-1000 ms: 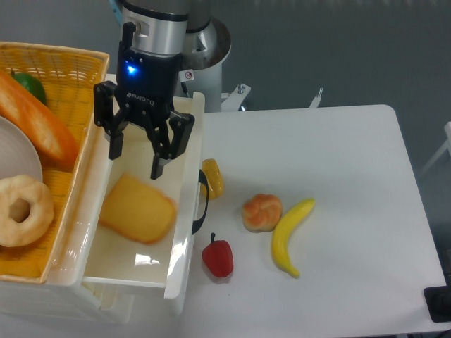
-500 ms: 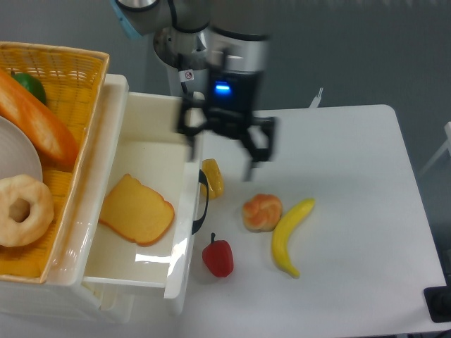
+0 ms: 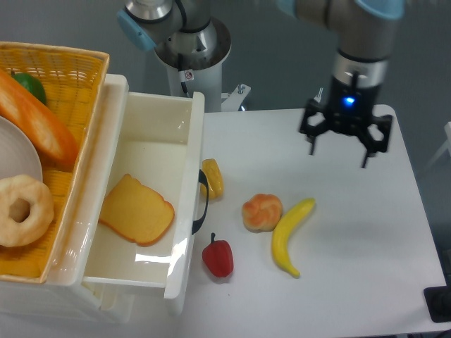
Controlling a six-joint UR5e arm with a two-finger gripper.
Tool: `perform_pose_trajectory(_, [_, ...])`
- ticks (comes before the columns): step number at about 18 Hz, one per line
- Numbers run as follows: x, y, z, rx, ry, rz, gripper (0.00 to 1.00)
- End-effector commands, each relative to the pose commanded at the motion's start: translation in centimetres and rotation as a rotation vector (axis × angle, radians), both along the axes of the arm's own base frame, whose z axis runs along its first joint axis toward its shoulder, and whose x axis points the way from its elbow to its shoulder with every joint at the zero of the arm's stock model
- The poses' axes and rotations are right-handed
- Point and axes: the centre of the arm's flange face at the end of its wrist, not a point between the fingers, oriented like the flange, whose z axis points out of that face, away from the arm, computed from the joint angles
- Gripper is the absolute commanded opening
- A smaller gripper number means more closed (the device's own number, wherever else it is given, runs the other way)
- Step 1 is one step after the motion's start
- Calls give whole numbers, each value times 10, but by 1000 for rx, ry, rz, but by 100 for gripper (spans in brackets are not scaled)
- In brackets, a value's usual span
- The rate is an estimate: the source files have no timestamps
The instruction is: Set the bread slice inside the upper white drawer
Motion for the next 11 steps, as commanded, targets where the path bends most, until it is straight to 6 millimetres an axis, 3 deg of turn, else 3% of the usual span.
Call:
perform_pose_trajectory(2, [-1, 3, -26, -92, -7, -79, 100])
perform_pose_trajectory(6, [-21, 9, -77, -135, -66, -193, 100])
perform_pose_trajectory(11, [-21, 10, -83, -178, -67, -198, 100])
